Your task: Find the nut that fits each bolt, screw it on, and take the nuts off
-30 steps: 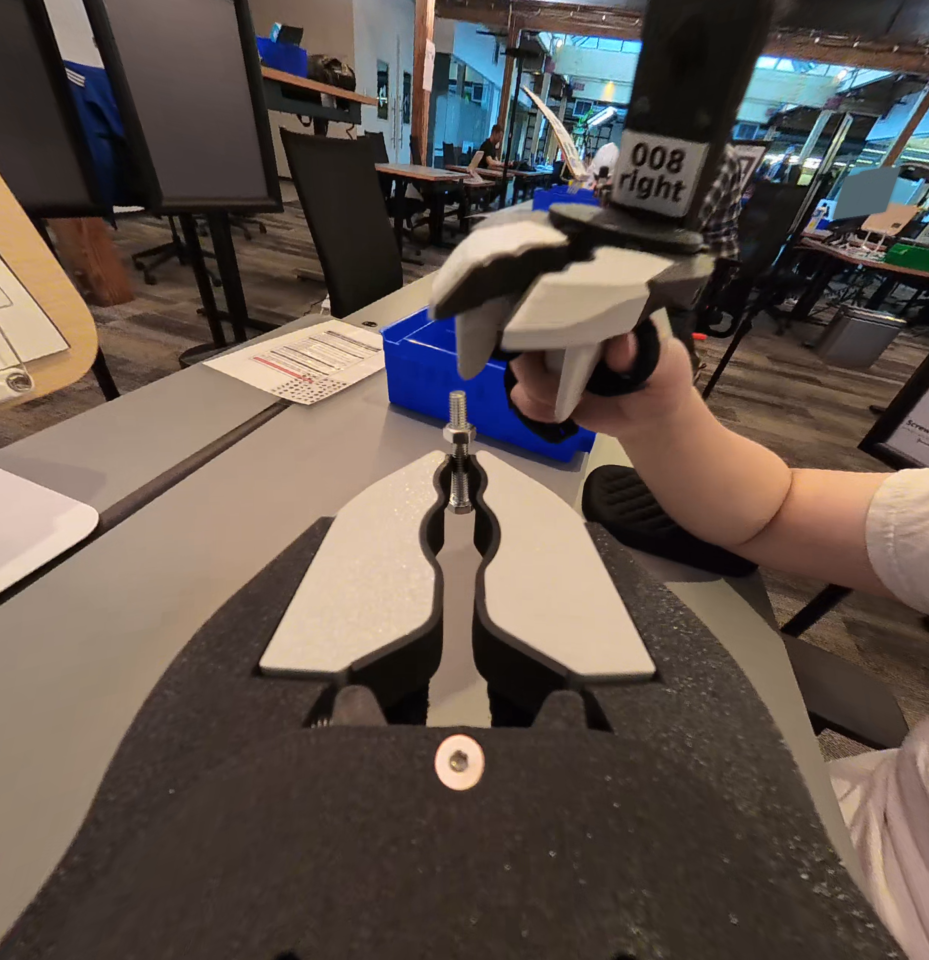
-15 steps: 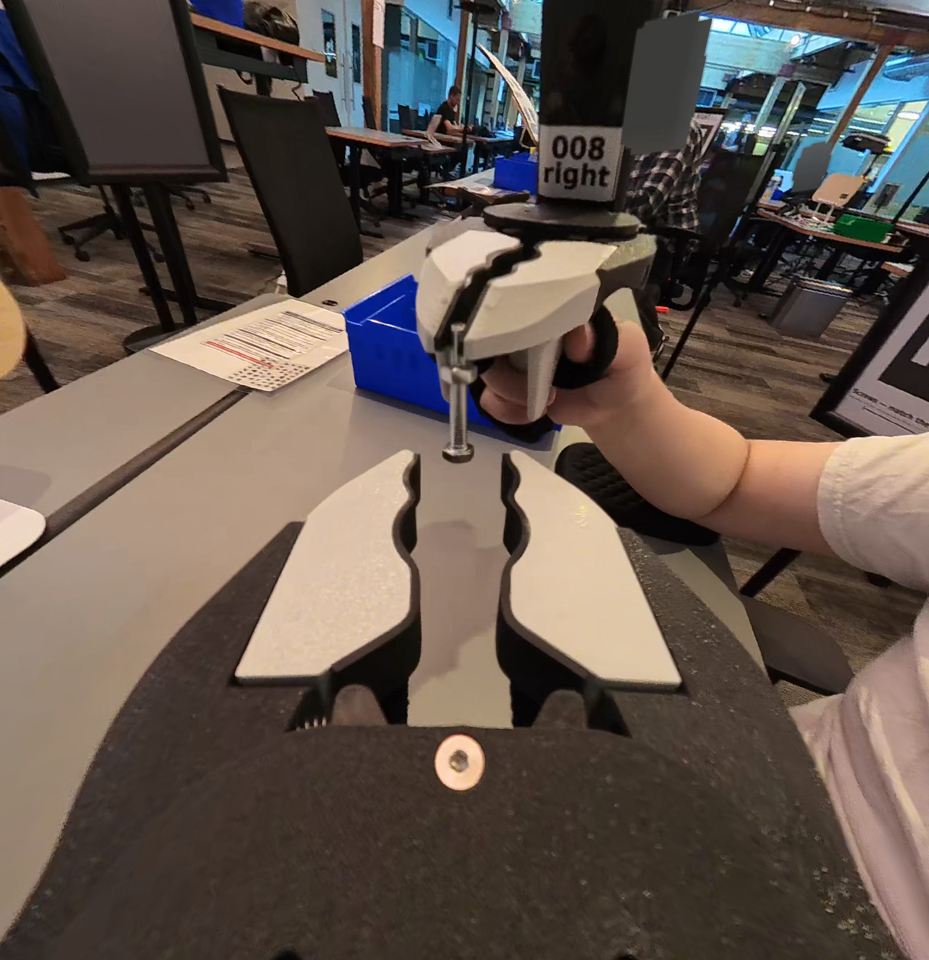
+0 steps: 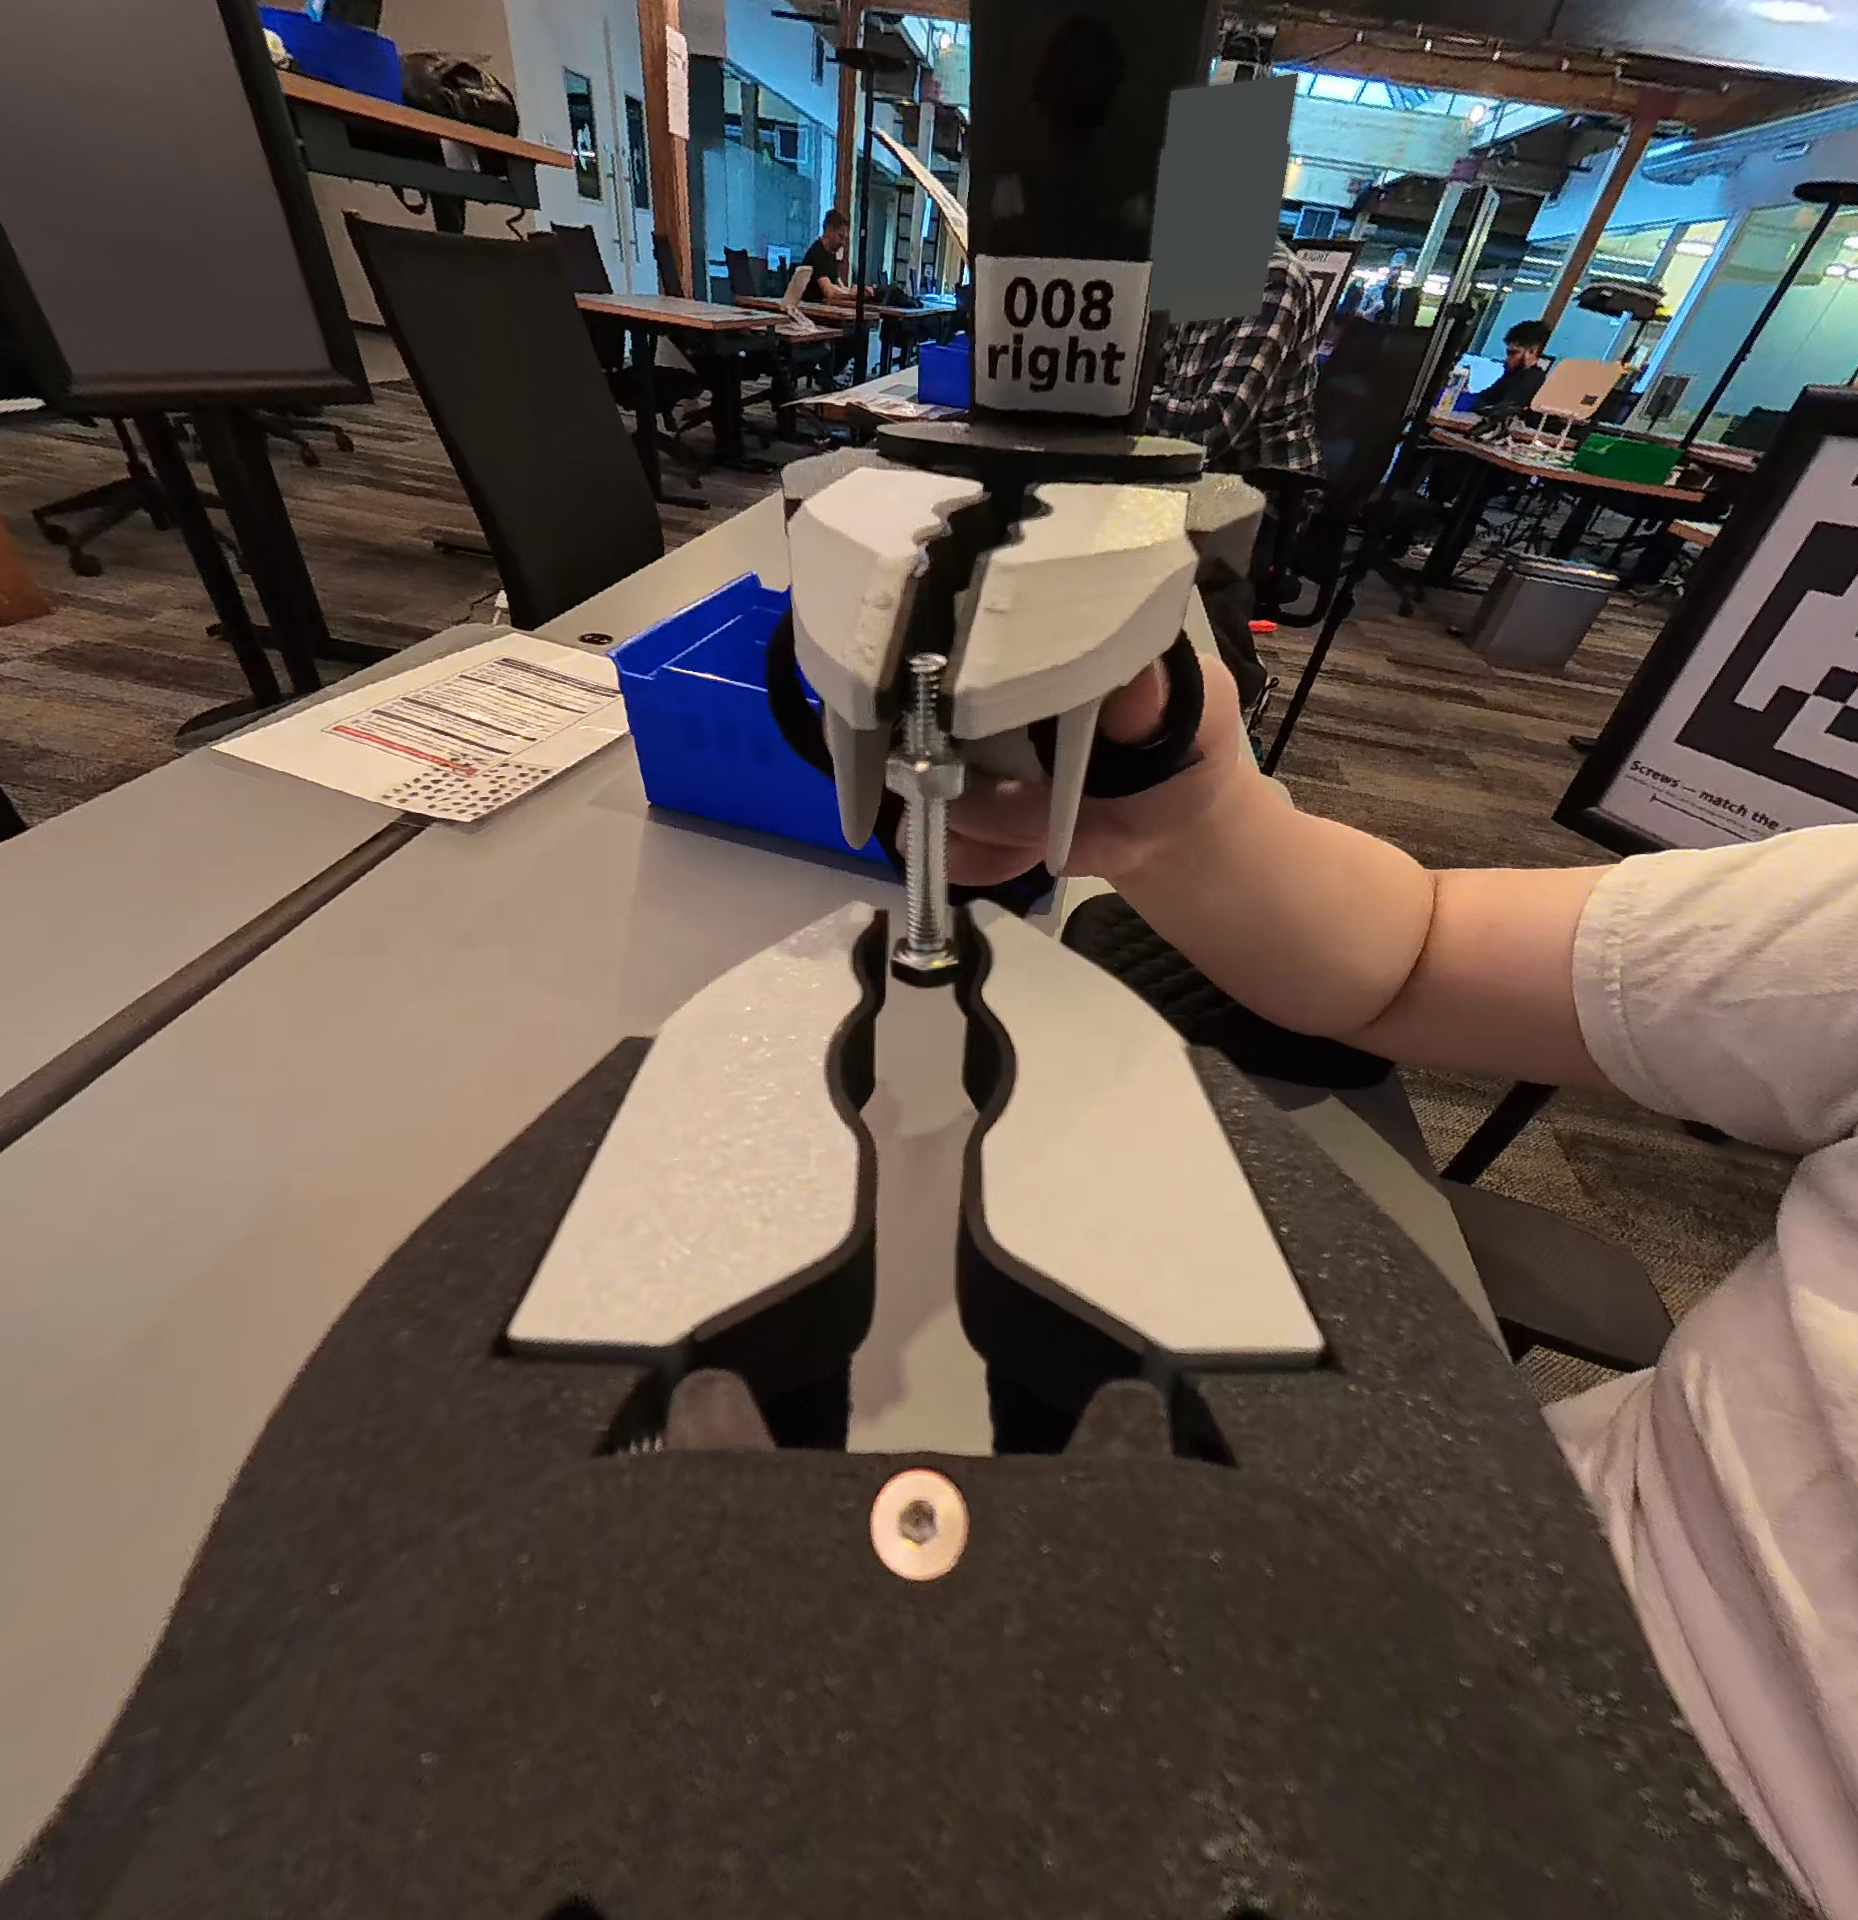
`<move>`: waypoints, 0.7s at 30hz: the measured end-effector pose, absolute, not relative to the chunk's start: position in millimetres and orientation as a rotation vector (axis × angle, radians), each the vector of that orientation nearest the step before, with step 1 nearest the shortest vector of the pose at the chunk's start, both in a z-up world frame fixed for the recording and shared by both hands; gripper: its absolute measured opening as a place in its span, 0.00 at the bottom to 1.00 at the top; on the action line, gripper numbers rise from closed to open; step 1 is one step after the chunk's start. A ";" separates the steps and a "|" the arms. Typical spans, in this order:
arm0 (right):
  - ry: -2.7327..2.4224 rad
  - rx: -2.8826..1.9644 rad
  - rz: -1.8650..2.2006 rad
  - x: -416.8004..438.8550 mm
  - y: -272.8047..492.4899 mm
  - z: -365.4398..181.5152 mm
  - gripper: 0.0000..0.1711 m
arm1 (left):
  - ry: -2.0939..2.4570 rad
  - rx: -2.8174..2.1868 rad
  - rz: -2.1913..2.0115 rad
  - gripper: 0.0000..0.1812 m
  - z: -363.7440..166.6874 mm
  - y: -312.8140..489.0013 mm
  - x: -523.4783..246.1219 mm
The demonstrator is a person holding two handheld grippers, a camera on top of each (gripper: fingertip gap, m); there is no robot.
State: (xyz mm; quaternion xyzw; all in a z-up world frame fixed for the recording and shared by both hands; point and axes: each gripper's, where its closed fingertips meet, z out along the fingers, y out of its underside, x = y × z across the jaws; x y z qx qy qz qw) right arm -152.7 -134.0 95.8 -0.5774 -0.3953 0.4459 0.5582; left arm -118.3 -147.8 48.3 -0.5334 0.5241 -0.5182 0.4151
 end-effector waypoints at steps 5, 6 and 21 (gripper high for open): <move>-0.944 -1.360 1.053 -154.4 -135.0 94.8 0.03 | 1.335 -1.326 -1.264 0.04 46.4 -148.6 -117.9; -0.939 -1.367 1.054 -153.8 -134.2 94.5 0.03 | 1.334 -1.322 -1.253 0.04 46.3 -148.1 -117.9; -0.976 -1.330 1.147 -143.6 -139.1 97.3 0.11 | 1.305 -1.260 -1.331 0.03 63.3 -156.5 -123.7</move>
